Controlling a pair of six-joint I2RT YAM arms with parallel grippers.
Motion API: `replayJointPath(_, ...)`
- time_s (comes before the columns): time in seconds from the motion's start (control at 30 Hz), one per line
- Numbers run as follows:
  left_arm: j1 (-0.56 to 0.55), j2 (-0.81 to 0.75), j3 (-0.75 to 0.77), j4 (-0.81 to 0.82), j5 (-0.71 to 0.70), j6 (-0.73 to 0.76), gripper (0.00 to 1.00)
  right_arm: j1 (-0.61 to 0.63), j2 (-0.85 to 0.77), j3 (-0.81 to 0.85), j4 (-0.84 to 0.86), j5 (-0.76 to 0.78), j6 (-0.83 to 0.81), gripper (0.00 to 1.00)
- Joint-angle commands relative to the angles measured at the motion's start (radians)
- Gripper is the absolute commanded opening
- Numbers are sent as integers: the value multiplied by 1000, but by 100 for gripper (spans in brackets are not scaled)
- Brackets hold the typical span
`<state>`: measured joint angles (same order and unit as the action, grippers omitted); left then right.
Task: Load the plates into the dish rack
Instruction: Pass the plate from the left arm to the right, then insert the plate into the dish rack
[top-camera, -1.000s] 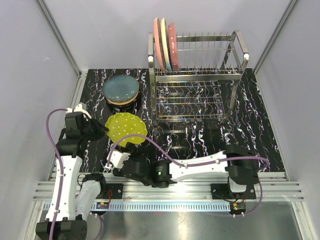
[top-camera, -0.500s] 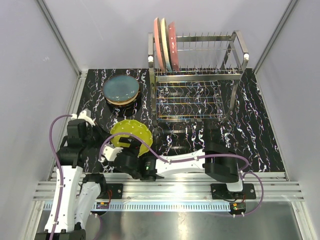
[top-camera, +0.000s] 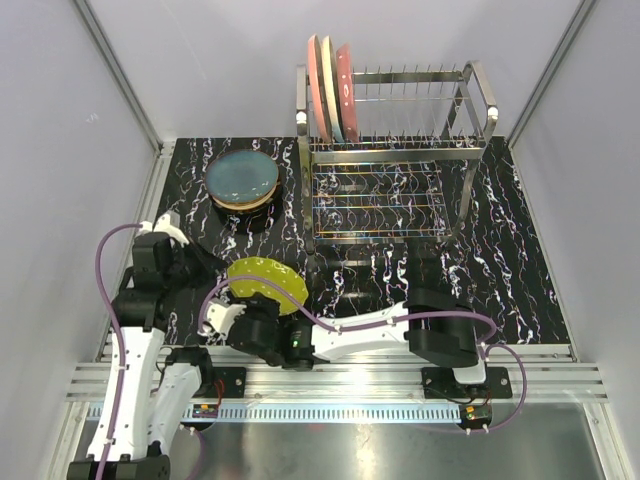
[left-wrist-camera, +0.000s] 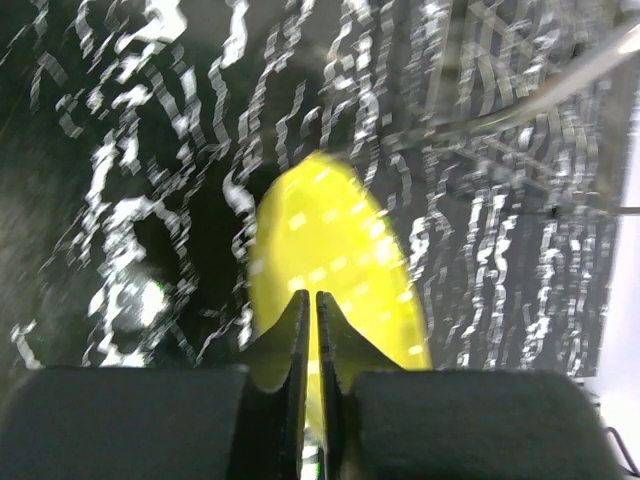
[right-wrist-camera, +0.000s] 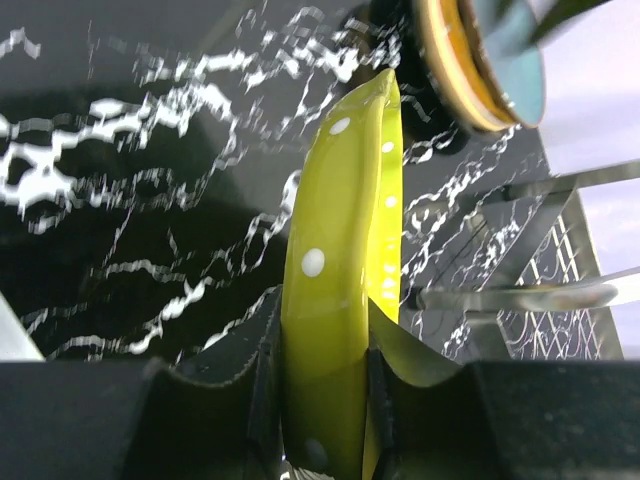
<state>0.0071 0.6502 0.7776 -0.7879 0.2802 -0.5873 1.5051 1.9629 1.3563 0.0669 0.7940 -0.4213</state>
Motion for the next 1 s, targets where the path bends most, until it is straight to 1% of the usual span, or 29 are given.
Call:
replayJointPath(0.0,-2,6,60,133,56,-35,14,17,-44,9,43,39,-7,11)
replayJointPath(0.03,-2,14,61,156,62,-39,14,21,-45,10,42,43,-7,5)
replayJointPath(0.1,-2,25,68,171,65,-46,15,32,-48,12,37,48,-8,1)
replayJointPath(0.13,-1,40,84,180,63,-46,27,36,-53,12,30,53,-4,0)
replayJointPath(0.2,-2,64,106,184,44,-36,40,49,-62,9,22,66,4,0)
replayJointPath(0.23,-1,74,133,184,34,-28,51,50,-77,6,16,71,18,0)
replayJointPath(0.27,-1,81,144,187,1,-20,59,55,-90,-3,13,80,27,0)
replayJointPath(0.3,-2,101,158,188,-13,-7,64,63,-104,-6,8,80,39,0)
replayJointPath(0.33,-1,109,182,188,-33,1,68,69,-137,-9,-4,80,61,0)
replayJointPath(0.37,-2,115,192,190,-77,10,75,76,-157,-16,-10,85,71,0)
replayJointPath(0.47,-1,144,209,202,-143,29,88,104,-252,-11,-42,91,104,0)
replayJointPath(0.5,-2,155,209,219,-156,46,96,112,-278,-5,-53,91,110,1)
replayJointPath(0.53,-1,158,203,225,-170,53,99,119,-327,0,-59,96,111,1)
replayJointPath(0.63,-2,175,175,243,-223,81,99,153,-427,33,-93,102,93,3)
replayJointPath(0.7,-2,172,151,268,-230,92,99,162,-473,52,-96,100,79,4)
replayJointPath(0.73,-2,164,112,285,-227,95,99,164,-514,61,-90,100,63,4)
replayJointPath(0.9,-1,129,-4,380,-228,124,99,162,-628,98,40,62,-49,6)
replayJointPath(0.97,-2,137,-17,380,-219,124,99,162,-641,153,80,63,-146,7)
